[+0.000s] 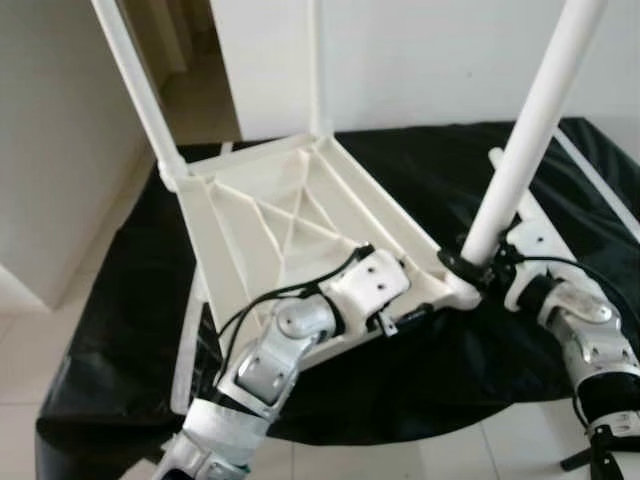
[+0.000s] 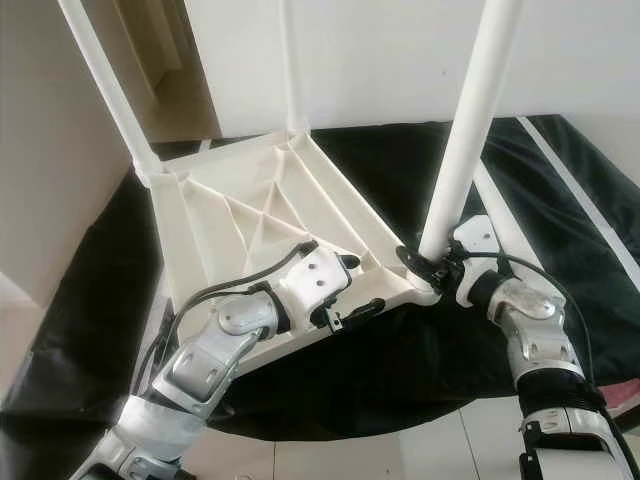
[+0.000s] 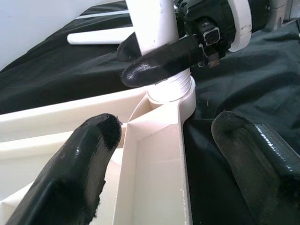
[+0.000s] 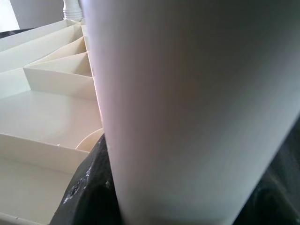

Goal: Building children table

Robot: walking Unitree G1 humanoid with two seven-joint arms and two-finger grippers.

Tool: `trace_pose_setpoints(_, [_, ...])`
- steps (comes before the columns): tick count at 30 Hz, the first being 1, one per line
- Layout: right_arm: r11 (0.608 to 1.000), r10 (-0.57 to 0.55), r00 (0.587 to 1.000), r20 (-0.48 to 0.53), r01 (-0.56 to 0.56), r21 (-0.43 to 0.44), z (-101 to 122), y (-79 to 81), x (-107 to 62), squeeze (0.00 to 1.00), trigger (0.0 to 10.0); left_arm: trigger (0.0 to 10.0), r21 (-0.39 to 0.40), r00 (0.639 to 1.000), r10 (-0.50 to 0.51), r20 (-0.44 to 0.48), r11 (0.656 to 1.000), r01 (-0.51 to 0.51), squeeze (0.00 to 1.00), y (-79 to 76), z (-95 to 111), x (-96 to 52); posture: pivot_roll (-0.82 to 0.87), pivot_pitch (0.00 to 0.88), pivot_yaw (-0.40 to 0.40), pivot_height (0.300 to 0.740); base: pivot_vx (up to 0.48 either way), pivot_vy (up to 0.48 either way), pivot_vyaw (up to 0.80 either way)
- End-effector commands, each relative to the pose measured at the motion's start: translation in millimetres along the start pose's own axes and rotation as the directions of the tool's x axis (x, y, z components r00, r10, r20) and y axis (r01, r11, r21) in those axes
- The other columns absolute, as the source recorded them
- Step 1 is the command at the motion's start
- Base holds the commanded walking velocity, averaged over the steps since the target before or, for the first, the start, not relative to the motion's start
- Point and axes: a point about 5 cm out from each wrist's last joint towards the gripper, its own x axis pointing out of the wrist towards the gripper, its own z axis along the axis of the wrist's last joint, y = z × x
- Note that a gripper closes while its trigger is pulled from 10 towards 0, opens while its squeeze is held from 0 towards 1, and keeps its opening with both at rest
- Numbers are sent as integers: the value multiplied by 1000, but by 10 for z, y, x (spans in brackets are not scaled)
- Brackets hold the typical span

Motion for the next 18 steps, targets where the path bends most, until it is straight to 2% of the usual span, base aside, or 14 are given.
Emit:
trace_pose_setpoints(1, [998, -2, 997, -79, 7, 59, -206, 81, -68, 0, 10000, 10000, 16, 999, 30, -20, 999, -30, 0, 7, -33, -13, -65, 47, 41, 740, 0, 0, 0])
trace_pose_setpoints(6, [992, -50, 996, -73, 58, 112, -232, 113, -71, 0, 10000, 10000, 20, 999, 21, -31, 1000, -20, 0, -5, -54, -18, -67, 51, 40, 740, 0, 0, 0])
trace_pose_setpoints(8, [980, -126, 989, -73, 135, 143, -234, 130, -43, 0, 10000, 10000, 18, 999, 18, -31, 1000, -18, 0, -7, -55, -20, -71, 58, 40, 740, 0, 0, 0])
trace_pose_setpoints(9, [980, -126, 989, -73, 135, 143, -234, 130, -43, 0, 10000, 10000, 18, 999, 18, -31, 1000, -18, 0, -7, -55, -20, -71, 58, 40, 740, 0, 0, 0])
trace_pose_setpoints(10, [967, -192, 978, -78, 202, 155, -231, 151, -15, 0, 10000, 10000, 18, 999, 17, -32, 1000, -17, 0, -7, -58, -17, -72, 60, 37, 740, 0, 0, 0])
trace_pose_setpoints(13, [960, -211, 975, -72, 221, 171, -220, 167, 0, 0, 10000, 10000, 18, 999, 17, -32, 1000, -16, 0, -6, -57, -15, -73, 61, 36, 740, 0, 0, 0])
trace_pose_setpoints(16, [937, -287, 957, -49, 291, 195, -168, 253, 46, 0, 10000, 10000, 17, 999, 17, -31, 1000, -17, 0, -1, -56, -16, -72, 62, 33, 740, 0, 0, 0])
trace_pose_setpoints(17, [910, -352, 935, -43, 353, 218, -138, 311, 70, 0, 10000, 10000, 13, 999, 19, -30, 1000, -18, 0, 5, -59, -22, -74, 62, 30, 740, 0, 0, 0])
trace_pose_setpoints(18, [910, -352, 935, -43, 353, 218, -138, 311, 70, 0, 10000, 10000, 13, 999, 19, -30, 1000, -18, 0, 5, -59, -22, -74, 62, 30, 740, 0, 0, 0])
